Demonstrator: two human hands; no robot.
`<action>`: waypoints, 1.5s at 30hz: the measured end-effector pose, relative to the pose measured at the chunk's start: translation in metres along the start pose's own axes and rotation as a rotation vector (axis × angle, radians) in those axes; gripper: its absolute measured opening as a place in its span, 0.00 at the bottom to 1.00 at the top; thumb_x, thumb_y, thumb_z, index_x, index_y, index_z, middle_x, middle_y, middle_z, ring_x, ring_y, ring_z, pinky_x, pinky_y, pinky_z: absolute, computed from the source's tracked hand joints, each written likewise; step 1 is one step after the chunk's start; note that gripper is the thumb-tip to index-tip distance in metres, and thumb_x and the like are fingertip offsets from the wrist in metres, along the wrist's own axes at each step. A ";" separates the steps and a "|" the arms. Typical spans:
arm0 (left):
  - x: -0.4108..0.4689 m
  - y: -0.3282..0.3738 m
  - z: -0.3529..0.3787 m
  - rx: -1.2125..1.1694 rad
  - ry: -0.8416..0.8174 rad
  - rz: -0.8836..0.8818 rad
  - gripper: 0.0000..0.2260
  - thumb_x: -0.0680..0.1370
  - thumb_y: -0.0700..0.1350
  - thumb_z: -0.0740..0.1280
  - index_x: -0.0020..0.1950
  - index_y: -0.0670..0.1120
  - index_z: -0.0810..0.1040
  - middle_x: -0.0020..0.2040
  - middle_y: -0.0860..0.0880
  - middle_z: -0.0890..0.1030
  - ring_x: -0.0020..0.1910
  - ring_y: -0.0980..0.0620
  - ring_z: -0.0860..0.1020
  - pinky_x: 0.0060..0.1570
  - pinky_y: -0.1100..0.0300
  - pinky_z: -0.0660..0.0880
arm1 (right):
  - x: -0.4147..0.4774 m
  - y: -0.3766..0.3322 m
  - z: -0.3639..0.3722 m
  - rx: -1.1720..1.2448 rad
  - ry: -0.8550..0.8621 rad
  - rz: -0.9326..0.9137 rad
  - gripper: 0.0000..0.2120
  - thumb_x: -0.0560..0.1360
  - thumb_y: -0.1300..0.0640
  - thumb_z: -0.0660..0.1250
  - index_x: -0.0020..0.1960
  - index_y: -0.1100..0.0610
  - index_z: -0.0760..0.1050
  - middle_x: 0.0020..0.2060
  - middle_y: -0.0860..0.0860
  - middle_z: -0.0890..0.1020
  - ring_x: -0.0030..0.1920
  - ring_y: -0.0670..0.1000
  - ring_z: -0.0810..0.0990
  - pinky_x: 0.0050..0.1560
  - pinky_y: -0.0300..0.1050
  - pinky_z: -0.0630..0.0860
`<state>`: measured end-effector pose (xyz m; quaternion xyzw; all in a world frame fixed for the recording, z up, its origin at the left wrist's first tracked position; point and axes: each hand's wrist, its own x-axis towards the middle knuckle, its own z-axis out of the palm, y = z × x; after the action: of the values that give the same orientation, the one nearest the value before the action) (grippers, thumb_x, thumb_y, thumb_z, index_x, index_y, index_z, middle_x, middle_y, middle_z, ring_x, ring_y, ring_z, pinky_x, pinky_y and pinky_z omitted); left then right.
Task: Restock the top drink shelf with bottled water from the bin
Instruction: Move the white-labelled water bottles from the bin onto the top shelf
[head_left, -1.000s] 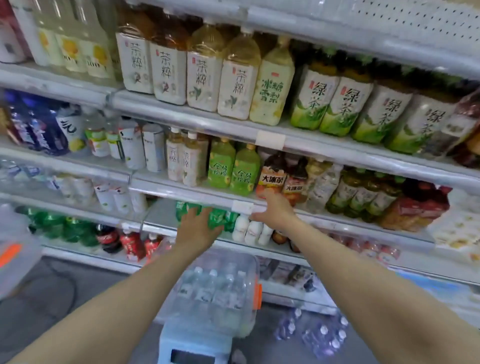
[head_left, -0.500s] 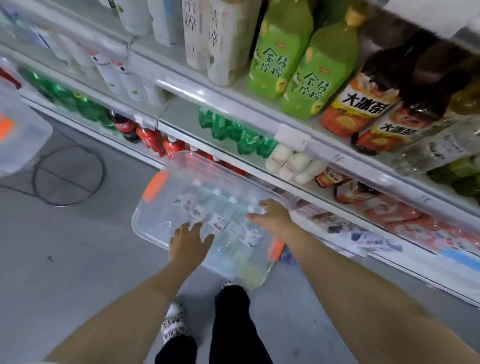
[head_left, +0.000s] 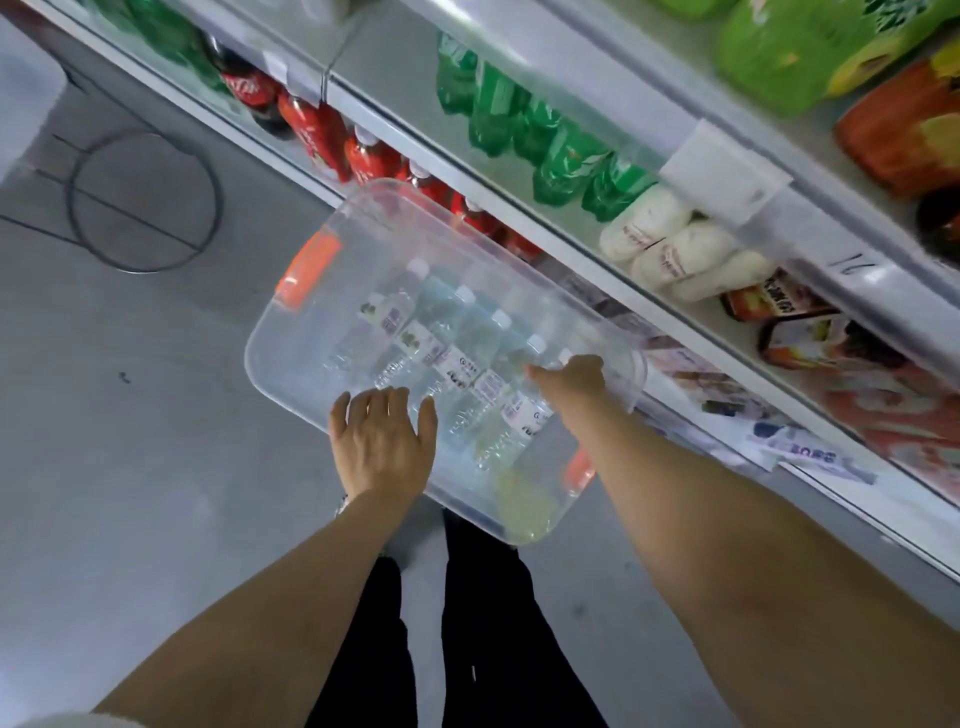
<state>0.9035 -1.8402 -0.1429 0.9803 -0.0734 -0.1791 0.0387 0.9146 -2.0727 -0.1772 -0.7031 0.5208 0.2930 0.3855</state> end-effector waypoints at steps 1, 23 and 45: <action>0.000 0.000 0.000 0.003 0.002 0.000 0.24 0.82 0.59 0.52 0.57 0.47 0.83 0.52 0.48 0.85 0.58 0.46 0.80 0.70 0.47 0.62 | 0.000 0.003 0.002 -0.045 0.020 -0.009 0.51 0.76 0.43 0.73 0.80 0.68 0.46 0.78 0.62 0.64 0.76 0.60 0.67 0.73 0.51 0.67; -0.001 0.001 0.000 0.014 0.021 -0.007 0.25 0.82 0.59 0.50 0.56 0.48 0.83 0.52 0.48 0.85 0.62 0.46 0.78 0.71 0.48 0.59 | 0.022 0.009 -0.003 0.123 -0.077 -0.072 0.21 0.73 0.39 0.75 0.38 0.53 0.69 0.34 0.48 0.72 0.35 0.49 0.71 0.38 0.40 0.70; -0.001 -0.001 0.003 0.020 0.023 0.014 0.26 0.82 0.59 0.49 0.53 0.49 0.84 0.48 0.48 0.86 0.60 0.46 0.79 0.69 0.47 0.62 | 0.014 0.028 0.014 0.265 -0.250 -0.276 0.17 0.72 0.48 0.79 0.59 0.50 0.82 0.55 0.46 0.81 0.63 0.53 0.78 0.59 0.51 0.76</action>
<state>0.9017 -1.8390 -0.1459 0.9821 -0.0817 -0.1668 0.0311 0.8916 -2.0722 -0.2032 -0.6692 0.4016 0.2513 0.5726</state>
